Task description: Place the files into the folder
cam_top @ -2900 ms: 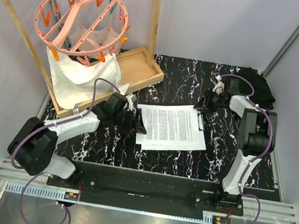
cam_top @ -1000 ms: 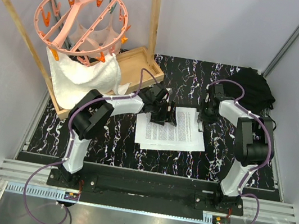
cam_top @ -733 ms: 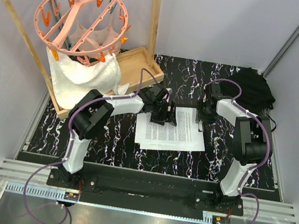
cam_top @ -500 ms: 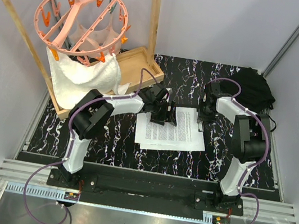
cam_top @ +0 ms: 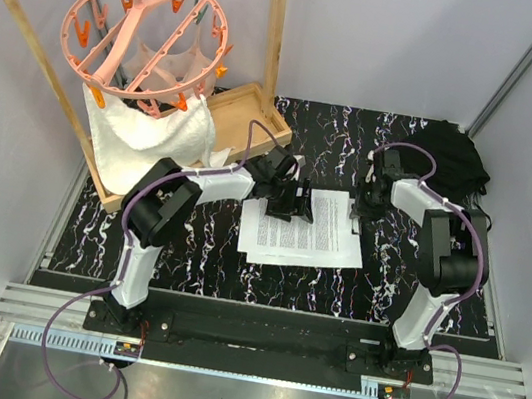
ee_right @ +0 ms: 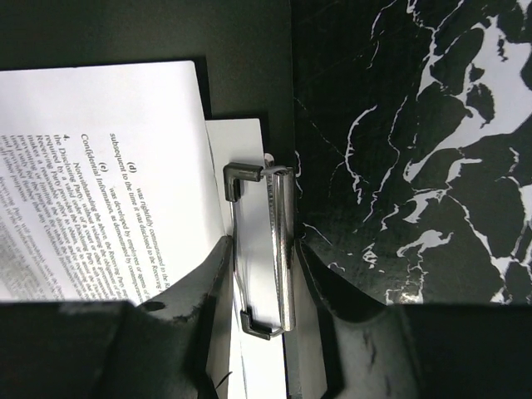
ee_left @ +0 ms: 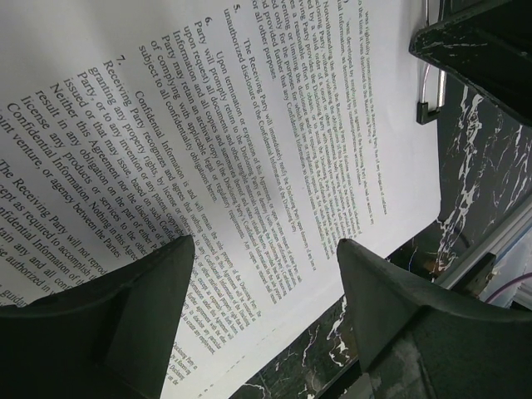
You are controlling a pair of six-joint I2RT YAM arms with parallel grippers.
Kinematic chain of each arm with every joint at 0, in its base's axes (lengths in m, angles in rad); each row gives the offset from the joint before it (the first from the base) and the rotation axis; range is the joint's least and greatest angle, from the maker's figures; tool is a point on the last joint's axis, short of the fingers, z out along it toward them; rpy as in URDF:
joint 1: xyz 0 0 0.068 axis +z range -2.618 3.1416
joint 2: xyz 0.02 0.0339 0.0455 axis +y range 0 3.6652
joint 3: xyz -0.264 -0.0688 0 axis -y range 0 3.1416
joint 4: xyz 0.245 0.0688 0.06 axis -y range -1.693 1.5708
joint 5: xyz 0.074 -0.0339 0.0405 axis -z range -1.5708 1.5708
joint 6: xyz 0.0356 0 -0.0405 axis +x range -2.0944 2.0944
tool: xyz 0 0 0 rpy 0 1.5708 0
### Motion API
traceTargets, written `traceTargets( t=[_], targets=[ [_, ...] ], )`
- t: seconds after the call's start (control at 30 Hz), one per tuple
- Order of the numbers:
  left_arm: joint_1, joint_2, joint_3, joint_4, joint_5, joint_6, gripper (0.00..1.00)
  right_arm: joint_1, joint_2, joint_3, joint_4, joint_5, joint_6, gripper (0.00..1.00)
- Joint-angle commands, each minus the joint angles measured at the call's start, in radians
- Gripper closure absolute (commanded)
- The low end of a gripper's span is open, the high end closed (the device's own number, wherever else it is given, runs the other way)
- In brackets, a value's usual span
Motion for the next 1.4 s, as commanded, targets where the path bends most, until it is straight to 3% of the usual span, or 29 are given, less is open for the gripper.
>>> traceTargets(
  t=[0.0, 0.37, 0.77, 0.97, 1.07, 1.17, 1.37],
  targets=[
    [0.018, 0.035, -0.019, -0.029, -0.017, 0.043, 0.22, -0.044, 0.017, -0.061, 0.039, -0.260, 0.043, 1.00],
    [0.029, 0.116, 0.001, -0.054, 0.006, 0.046, 0.21, -0.153, -0.005, -0.136, 0.145, -0.499, 0.104, 1.00],
    [0.058, 0.145, -0.011, -0.067, -0.015, 0.032, 0.23, -0.238, 0.000, -0.197, 0.254, -0.622, 0.193, 1.00],
    [0.057, 0.141, 0.017, -0.100, -0.017, 0.035, 0.23, -0.232, -0.007, -0.193, 0.256, -0.600, 0.185, 1.00],
    [0.051, 0.118, 0.018, -0.098, -0.014, 0.037, 0.24, -0.210, -0.075, -0.151, 0.195, -0.469, 0.147, 0.99],
    [0.040, 0.090, 0.034, -0.097, 0.002, 0.038, 0.24, -0.201, -0.107, -0.073, 0.081, -0.367, 0.119, 0.82],
    [0.037, 0.015, 0.055, -0.095, 0.042, 0.046, 0.23, -0.100, -0.169, -0.039, -0.003, -0.185, 0.103, 0.61]
  ],
)
